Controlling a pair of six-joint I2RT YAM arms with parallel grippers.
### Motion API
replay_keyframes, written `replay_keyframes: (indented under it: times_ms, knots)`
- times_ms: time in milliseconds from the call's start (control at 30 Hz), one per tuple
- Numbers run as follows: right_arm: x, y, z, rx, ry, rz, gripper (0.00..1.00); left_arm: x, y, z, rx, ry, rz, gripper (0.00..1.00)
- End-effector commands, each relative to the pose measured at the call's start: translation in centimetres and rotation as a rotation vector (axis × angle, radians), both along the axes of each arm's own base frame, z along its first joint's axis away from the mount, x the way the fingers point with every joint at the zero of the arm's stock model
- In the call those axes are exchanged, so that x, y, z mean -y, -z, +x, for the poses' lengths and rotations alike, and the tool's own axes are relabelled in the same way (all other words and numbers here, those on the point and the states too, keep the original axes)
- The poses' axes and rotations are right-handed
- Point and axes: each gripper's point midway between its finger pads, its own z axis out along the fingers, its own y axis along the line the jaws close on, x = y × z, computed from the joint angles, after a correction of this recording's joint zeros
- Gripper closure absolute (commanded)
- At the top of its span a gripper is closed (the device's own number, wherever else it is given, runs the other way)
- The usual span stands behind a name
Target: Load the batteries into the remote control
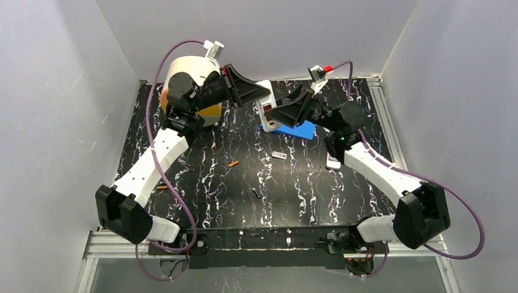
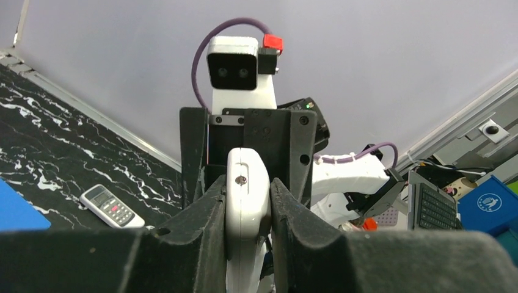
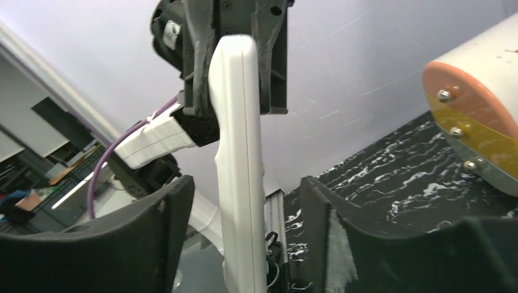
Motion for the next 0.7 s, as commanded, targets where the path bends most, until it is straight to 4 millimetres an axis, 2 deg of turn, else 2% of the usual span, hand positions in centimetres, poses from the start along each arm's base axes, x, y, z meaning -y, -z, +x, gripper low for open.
replay_keyframes:
  times_ms: [0, 67, 100, 200, 267, 300, 367, 467, 533, 667]
  knots:
    - [0.2, -1.0, 1.2, -0.027, 0.089, -0.045, 0.2, -0.4, 0.4, -0.2, 0.059, -0.009, 0.014, 1.0]
    - [1.0, -0.7, 2.2, -0.082, 0.152, -0.067, 0.09, -1.1, 1.0, 0.7, 0.05, -0.046, 0.023, 1.0]
    - [1.5, -0.7, 2.6, -0.097, 0.178, -0.067, 0.07, -1.6, 1.6, 1.3, 0.045, -0.07, 0.032, 1.0]
    - [4.4, -1.3, 3.9, -0.118, 0.289, -0.029, 0.06, -3.2, 3.6, 3.0, 0.034, -0.146, 0.076, 1.0]
    - [6.0, -0.2, 5.0, -0.136, 0.355, -0.066, 0.07, -4.8, 6.0, 4.6, -0.002, -0.235, 0.133, 1.0]
    - [6.3, 1.1, 5.6, -0.145, 0.387, -0.125, 0.08, -5.4, 7.0, 4.8, -0.014, -0.268, 0.172, 1.0]
    - [6.6, 4.9, 6.8, -0.174, 0.439, -0.312, 0.1, -7.7, 10.4, 6.4, -0.079, -0.427, 0.285, 1.0]
    - [7.0, 11.6, 7.5, -0.264, 0.458, -0.572, 0.19, -11.2, 14.4, 6.8, -0.159, -0.606, 0.466, 1.0]
    - [6.7, 15.6, 7.3, -0.314, 0.46, -0.703, 0.22, -12.8, 16.1, 6.2, -0.184, -0.667, 0.547, 1.0]
    - [4.7, 23.0, 5.6, -0.357, 0.429, -0.959, 0.3, -14.5, 17.3, 4.8, -0.192, -0.722, 0.601, 1.0]
